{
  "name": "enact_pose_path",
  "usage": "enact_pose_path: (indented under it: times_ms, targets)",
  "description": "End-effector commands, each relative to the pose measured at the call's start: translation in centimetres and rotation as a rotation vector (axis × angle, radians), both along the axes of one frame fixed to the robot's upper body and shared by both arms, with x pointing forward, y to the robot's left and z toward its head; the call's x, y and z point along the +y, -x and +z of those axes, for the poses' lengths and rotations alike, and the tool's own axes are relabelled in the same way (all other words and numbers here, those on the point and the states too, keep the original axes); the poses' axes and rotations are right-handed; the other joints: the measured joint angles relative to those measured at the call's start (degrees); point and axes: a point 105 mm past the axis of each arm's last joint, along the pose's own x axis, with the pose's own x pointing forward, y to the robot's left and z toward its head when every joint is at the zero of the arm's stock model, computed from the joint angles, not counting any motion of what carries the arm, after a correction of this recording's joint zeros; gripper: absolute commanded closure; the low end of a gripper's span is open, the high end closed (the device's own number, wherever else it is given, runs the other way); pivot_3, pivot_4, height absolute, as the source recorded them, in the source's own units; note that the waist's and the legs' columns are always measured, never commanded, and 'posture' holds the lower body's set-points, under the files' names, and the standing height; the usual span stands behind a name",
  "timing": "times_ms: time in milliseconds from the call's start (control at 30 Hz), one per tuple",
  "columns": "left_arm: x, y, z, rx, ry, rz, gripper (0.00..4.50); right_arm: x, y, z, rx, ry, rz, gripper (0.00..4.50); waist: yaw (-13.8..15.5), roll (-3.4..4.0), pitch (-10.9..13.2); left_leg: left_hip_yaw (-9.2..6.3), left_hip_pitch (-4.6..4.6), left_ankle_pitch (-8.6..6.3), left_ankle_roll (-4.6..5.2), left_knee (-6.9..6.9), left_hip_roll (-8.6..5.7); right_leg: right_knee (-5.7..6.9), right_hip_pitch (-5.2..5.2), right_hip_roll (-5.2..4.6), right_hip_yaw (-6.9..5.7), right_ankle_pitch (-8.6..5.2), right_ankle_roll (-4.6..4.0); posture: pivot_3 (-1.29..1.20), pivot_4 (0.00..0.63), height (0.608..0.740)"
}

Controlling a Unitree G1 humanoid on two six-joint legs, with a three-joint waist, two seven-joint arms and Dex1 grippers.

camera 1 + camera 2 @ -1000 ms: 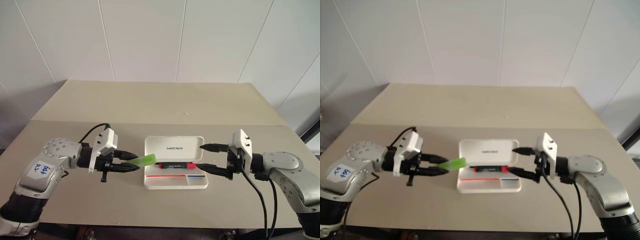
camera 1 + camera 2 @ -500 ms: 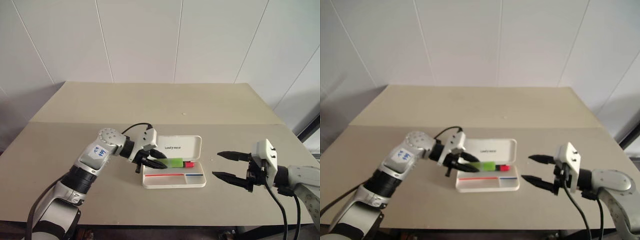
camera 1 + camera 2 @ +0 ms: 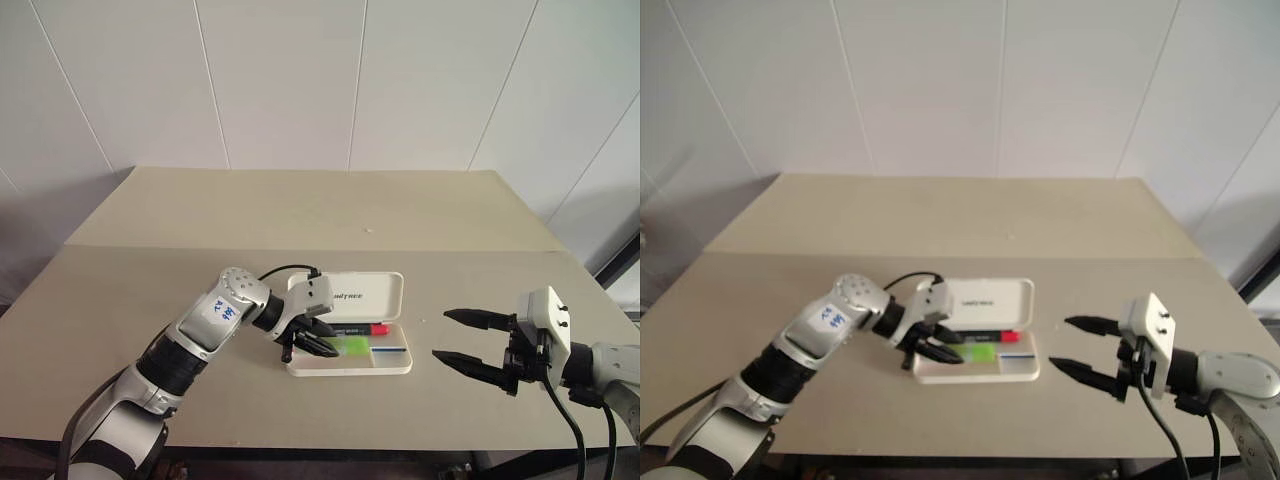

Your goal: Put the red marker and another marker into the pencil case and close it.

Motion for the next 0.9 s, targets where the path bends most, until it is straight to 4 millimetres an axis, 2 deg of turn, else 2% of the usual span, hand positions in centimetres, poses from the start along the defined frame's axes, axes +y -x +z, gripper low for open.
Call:
enact_pose_path:
  times_ms: [33, 700, 733, 900]
  targets:
    - [-0.7, 0.3, 0.7, -0.046, 0.002, -0.022, 3.39, 0.3, 0.2, 1.2, -0.047, 0.016, 0.007, 0.00, 0.01, 0.00, 0.00, 0.00, 0.00, 0.00, 0.00, 0.00, 0.00, 0.00, 0.00, 0.00, 0.00, 0.00, 0.00, 0.00, 0.150, 0.740]
    - [-0.6, 1.0, -0.6, -0.005, -0.041, -0.011, 3.39, 0.2, 0.0, 1.1, -0.044, 0.024, -0.016, 0.00, 0.01, 0.00, 0.00, 0.00, 0.01, 0.00, 0.00, -0.02, 0.00, 0.01, 0.00, -0.01, 0.00, -0.01, 0.01, 0.00, 0.150, 0.740]
    - [-0.7, 1.0, -0.5, -0.004, -0.039, -0.011, 2.66, 0.1, 0.0, 1.1, -0.043, 0.024, -0.016, 0.00, 0.01, 0.00, 0.00, 0.00, 0.01, 0.00, 0.00, -0.02, 0.00, 0.01, 0.00, -0.01, 0.00, -0.01, 0.01, 0.00, 0.150, 0.740]
    - [-1.0, 1.3, -0.5, 0.007, -0.031, -0.016, 1.16, 0.0, 0.0, 1.1, -0.044, 0.028, -0.019, 0.00, 0.02, 0.00, 0.00, 0.00, 0.01, 0.00, 0.00, -0.02, 0.00, 0.01, 0.00, -0.01, 0.00, -0.01, 0.01, 0.00, 0.150, 0.740]
